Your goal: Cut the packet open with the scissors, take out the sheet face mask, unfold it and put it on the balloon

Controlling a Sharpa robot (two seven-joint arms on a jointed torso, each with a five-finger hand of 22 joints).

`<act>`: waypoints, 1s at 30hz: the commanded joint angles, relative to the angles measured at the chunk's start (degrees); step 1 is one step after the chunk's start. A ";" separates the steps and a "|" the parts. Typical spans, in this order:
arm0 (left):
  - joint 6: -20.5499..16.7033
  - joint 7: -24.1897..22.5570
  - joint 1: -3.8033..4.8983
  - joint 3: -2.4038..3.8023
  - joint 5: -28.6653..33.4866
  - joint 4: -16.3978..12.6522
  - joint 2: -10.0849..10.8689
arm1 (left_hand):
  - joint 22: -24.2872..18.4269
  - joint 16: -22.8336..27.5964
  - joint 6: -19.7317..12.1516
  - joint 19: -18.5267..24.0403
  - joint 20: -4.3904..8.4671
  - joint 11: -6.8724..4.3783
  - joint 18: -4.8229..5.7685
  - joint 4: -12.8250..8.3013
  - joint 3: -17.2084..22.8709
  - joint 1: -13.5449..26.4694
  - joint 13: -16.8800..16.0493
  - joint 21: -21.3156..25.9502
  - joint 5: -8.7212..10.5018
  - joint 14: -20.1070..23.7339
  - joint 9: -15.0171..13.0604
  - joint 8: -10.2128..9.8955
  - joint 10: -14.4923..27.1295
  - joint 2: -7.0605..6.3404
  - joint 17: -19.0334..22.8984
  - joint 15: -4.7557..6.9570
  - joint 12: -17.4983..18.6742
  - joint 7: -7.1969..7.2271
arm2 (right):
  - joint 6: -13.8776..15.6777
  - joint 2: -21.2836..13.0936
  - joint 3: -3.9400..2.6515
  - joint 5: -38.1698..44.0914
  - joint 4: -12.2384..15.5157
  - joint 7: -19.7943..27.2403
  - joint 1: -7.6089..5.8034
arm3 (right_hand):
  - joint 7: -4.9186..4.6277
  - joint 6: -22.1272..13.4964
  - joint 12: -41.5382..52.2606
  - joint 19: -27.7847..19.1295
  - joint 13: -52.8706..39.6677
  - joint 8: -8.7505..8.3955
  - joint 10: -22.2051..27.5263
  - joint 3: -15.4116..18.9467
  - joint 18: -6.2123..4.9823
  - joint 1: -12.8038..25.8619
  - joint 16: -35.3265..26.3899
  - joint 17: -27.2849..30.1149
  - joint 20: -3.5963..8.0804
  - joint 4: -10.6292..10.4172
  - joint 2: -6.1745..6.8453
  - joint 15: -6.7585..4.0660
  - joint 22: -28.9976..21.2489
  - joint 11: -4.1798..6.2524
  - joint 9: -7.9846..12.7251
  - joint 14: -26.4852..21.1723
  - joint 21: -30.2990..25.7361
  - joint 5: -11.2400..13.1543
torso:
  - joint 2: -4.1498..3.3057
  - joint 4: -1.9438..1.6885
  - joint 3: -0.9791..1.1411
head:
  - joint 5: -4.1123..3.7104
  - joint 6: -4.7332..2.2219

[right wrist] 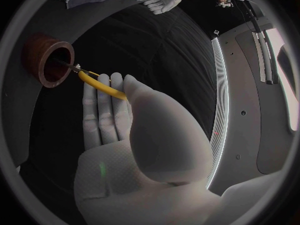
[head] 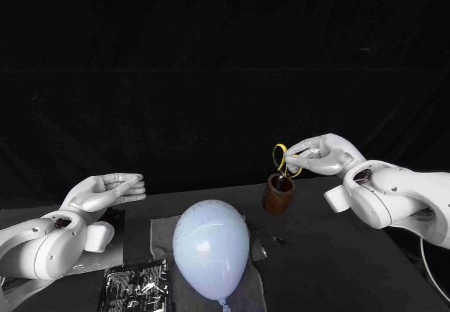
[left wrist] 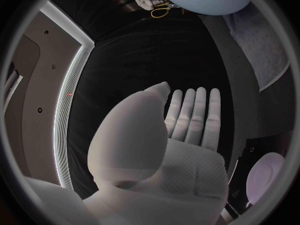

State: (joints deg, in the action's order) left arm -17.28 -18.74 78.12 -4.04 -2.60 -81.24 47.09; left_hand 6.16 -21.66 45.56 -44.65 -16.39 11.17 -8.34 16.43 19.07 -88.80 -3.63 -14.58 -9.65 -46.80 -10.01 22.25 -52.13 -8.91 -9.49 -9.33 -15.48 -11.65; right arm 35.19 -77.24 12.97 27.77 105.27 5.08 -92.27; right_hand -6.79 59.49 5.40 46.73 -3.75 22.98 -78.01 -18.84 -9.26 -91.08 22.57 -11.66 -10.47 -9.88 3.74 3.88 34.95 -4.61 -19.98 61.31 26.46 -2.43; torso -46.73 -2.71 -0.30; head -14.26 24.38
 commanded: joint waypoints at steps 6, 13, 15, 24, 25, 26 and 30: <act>1.03 -0.91 0.01 -0.04 0.58 -0.31 0.24 | -0.05 0.24 0.40 -0.38 -0.17 0.06 -1.08 -0.05 0.43 -0.02 0.05 -0.25 -0.13 -0.45 0.08 -0.28 -0.48 -0.73 -0.07 -0.02 0.36 -2.62 | 0.40 2.67 -0.02 -0.97 -2.41 2.12 3.04 | -0.39 -0.06 0.00 -0.49 -0.04 0.03 -0.98 -0.44 -0.68 0.27 -0.45 -0.11 0.05 -0.03 -0.48 -0.09 0.21 0.72 -0.14 0.47 0.44 -0.38 | -0.01 0.05 0.03 | 0.02 0.20; 1.10 -0.92 -0.05 -0.10 0.72 -0.26 0.30 | -0.06 0.35 0.48 -0.44 -0.17 0.08 -1.10 -0.07 0.64 -0.06 0.05 -0.29 -0.14 -0.53 0.15 -0.37 -0.59 -0.75 -0.07 -0.03 0.56 -2.64 | 1.13 4.33 -0.02 -3.49 -4.05 3.87 4.80 | -0.71 -0.59 -0.72 -1.61 0.06 -0.36 -0.19 -1.40 -0.50 0.82 -1.50 -0.27 -0.12 0.31 -0.62 0.29 0.82 0.36 -0.27 -0.19 0.72 -0.36 | 0.10 0.11 0.03 | 0.09 0.32; 1.15 -0.91 -0.06 -0.11 0.73 -0.29 0.33 | -0.06 0.35 0.48 -0.44 -0.17 0.08 -1.10 -0.07 0.64 -0.06 0.05 -0.29 -0.14 -0.53 0.15 -0.37 -0.59 -0.75 -0.07 -0.03 0.56 -2.64 | 1.56 4.72 -0.02 -4.52 -4.66 4.83 5.11 | -1.41 -1.27 -1.67 -2.75 0.19 -0.74 1.49 -1.91 -0.23 0.76 -2.80 -0.08 -0.38 1.12 -0.16 0.97 1.05 -0.30 -0.29 -1.84 0.58 -0.37 | 0.12 0.03 0.06 | 0.05 0.30; 1.29 -0.79 -0.08 -0.22 0.75 -0.27 0.57 | -0.07 0.39 0.48 -0.44 -0.18 0.09 -1.11 -0.08 0.69 -0.06 0.05 -0.29 -0.13 -0.54 0.17 -0.41 -0.61 -0.77 -0.06 -0.04 0.63 -2.66 | 2.72 4.87 -0.02 -6.18 -6.25 7.31 5.58 | -5.00 -5.90 -1.92 -6.69 0.24 -5.56 13.68 -0.97 0.70 6.03 -6.12 0.56 -2.52 -0.43 4.88 4.38 -0.30 -4.54 1.92 -9.56 -2.30 -0.37 | 0.09 0.12 0.03 | -0.06 0.23; 1.31 -0.78 -0.08 -0.23 0.75 -0.27 0.58 | -0.07 0.39 0.48 -0.44 -0.18 0.09 -1.11 -0.08 0.69 -0.06 0.05 -0.29 -0.13 -0.54 0.17 -0.41 -0.61 -0.77 -0.06 -0.04 0.63 -2.66 | 2.74 4.81 -0.02 -6.14 -6.29 7.35 5.59 | -5.20 -5.97 -1.86 -6.70 0.21 -5.81 14.35 -0.73 0.63 6.36 -5.99 0.50 -2.69 -0.51 5.28 4.51 -0.50 -4.74 2.06 -9.91 -2.52 -0.37 | 0.10 0.12 0.03 | -0.08 0.23; 1.34 -0.76 -0.08 -0.24 0.75 -0.27 0.59 | -0.07 0.39 0.48 -0.44 -0.18 0.09 -1.11 -0.08 0.69 -0.06 0.05 -0.29 -0.13 -0.54 0.17 -0.41 -0.61 -0.77 -0.06 -0.04 0.63 -2.66 | 2.75 4.71 -0.02 -6.07 -6.34 7.44 5.60 | -5.28 -6.00 -1.85 -6.69 0.20 -5.93 14.78 -0.54 0.60 6.55 -5.94 0.47 -2.80 -0.54 5.55 4.61 -0.60 -4.86 2.12 -10.18 -2.64 -0.37 | 0.10 0.12 0.03 | -0.08 0.23; 1.45 -0.69 -0.09 -0.28 0.76 -0.29 0.61 | -0.08 0.49 0.47 -0.45 -0.18 0.13 -1.11 -0.07 0.76 -0.03 0.05 -0.29 -0.12 -0.52 0.22 -0.49 -0.61 -0.85 -0.05 -0.06 0.77 -2.70 | 2.74 4.15 -0.02 -5.93 -6.32 7.72 5.62 | -5.53 -6.30 -1.59 -6.52 0.10 -6.63 16.49 0.67 0.32 7.70 -5.42 0.21 -3.36 -0.76 6.59 4.96 -1.21 -5.24 2.50 -11.60 -3.28 -0.38 | 0.09 0.04 0.06 | -0.12 0.15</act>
State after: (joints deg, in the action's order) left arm -17.02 -18.77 78.01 -4.37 -2.19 -81.35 47.73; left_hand 6.15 -21.38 45.55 -44.85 -16.59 11.37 -8.32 16.36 19.46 -88.91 -3.64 -14.58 -9.65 -46.80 -9.84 22.05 -52.33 -9.26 -9.47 -9.33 -15.09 -11.66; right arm 37.44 -72.94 13.00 22.17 98.97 10.69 -86.65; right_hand -11.95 53.16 3.72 40.30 -3.57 16.55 -62.60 -18.50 -8.82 -83.80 16.84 -11.39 -13.45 -10.59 10.28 8.80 33.85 -10.55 -17.54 50.02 23.45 -2.79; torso -46.63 -2.62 -0.24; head -14.32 24.59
